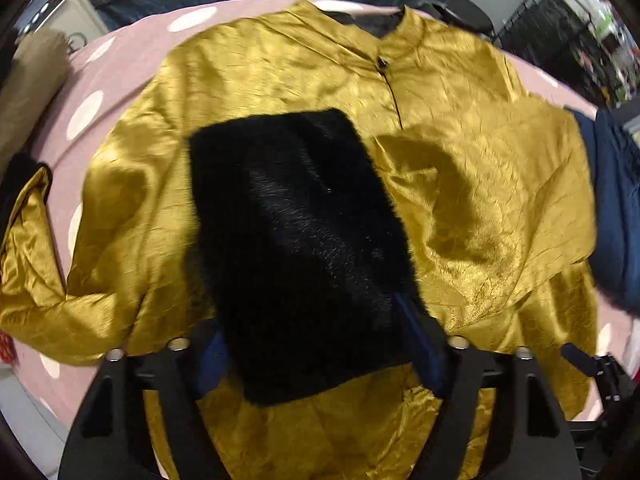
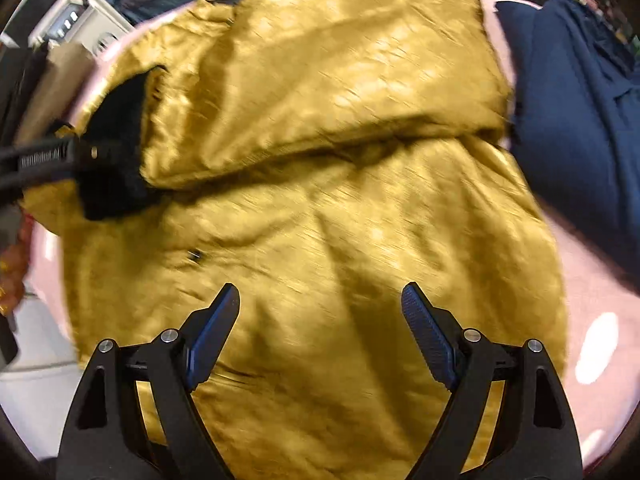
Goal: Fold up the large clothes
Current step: 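Fold the sleeve across the jacket body with the right tool and release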
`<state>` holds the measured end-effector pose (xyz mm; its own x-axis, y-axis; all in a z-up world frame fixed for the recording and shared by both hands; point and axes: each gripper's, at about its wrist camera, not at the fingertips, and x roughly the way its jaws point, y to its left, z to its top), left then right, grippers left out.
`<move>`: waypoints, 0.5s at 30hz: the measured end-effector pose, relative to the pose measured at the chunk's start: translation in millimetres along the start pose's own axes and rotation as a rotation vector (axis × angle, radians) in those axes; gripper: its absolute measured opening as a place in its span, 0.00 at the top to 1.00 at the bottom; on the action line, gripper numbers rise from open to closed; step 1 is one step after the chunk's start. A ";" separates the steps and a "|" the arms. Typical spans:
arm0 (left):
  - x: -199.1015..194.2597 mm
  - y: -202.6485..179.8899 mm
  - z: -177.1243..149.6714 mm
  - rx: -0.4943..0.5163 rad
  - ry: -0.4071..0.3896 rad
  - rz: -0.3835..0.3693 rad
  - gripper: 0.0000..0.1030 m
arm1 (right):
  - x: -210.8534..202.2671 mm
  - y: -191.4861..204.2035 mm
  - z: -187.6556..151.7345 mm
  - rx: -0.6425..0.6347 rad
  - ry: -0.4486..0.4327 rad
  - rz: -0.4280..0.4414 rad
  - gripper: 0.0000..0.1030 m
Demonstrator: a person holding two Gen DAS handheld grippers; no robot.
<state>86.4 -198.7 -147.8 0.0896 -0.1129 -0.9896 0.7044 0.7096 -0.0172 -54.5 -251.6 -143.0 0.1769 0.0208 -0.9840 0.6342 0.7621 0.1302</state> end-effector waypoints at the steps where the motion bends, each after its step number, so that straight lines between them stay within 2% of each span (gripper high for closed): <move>1: 4.2 -3.5 0.1 0.012 0.005 0.009 0.57 | 2.6 -3.8 -2.8 0.008 0.012 -0.008 0.20; 4: -0.5 -10.0 4.2 0.035 -0.047 0.027 0.84 | 12.9 -16.0 -11.5 0.041 0.062 -0.053 0.20; 5: -8.1 -11.7 7.3 0.046 -0.088 0.052 0.85 | 14.7 -19.2 -13.9 0.051 0.067 -0.059 0.20; 10: -42.6 -15.7 15.7 0.065 -0.281 0.163 0.86 | 18.2 -27.5 -22.3 0.081 0.075 -0.056 0.20; 11: -42.6 -16.0 15.4 0.067 -0.288 0.177 0.86 | 18.2 -27.2 -22.8 0.076 0.076 -0.059 0.20; 14: -20.9 -17.0 15.7 0.079 -0.202 0.205 0.78 | 21.3 -23.9 -23.9 0.051 0.084 -0.070 0.17; 15: -11.1 -18.3 11.9 0.088 -0.167 0.217 0.67 | 23.8 -22.0 -23.4 0.043 0.093 -0.075 0.15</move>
<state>80.9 -218.7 -134.8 0.3542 -0.0832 -0.9315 0.7141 0.6671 0.2120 -81.9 -252.7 -172.2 0.0589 0.0262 -0.9979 0.6752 0.7353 0.0592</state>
